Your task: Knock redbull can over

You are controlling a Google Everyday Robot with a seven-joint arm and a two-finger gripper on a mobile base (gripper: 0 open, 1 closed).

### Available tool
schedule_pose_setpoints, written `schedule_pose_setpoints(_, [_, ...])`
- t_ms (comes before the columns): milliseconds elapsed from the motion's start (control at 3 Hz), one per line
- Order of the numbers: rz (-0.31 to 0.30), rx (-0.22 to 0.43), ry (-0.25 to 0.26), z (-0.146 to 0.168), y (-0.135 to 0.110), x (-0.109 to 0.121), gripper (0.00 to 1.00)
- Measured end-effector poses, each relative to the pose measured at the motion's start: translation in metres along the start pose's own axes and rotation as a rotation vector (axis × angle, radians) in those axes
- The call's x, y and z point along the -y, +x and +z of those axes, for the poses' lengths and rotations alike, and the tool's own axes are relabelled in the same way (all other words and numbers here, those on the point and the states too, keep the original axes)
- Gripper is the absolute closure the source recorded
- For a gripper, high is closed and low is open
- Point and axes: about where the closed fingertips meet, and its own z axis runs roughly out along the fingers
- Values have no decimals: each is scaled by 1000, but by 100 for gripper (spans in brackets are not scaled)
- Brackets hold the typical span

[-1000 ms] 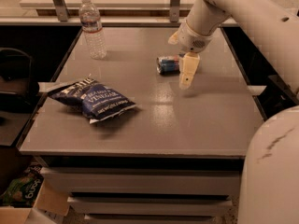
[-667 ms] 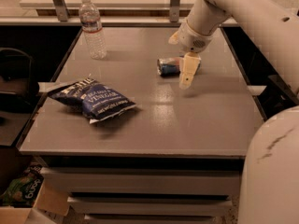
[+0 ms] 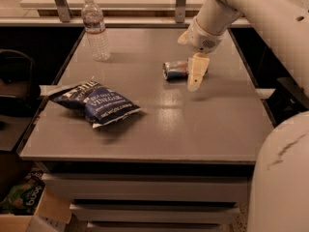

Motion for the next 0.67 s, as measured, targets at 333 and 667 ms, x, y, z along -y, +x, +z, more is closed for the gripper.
schedule_pose_setpoints(333, [21,-34,4,-15,9,0,0])
schedule_pose_setpoints(667, [30,-64,4,-28,15,0,0])
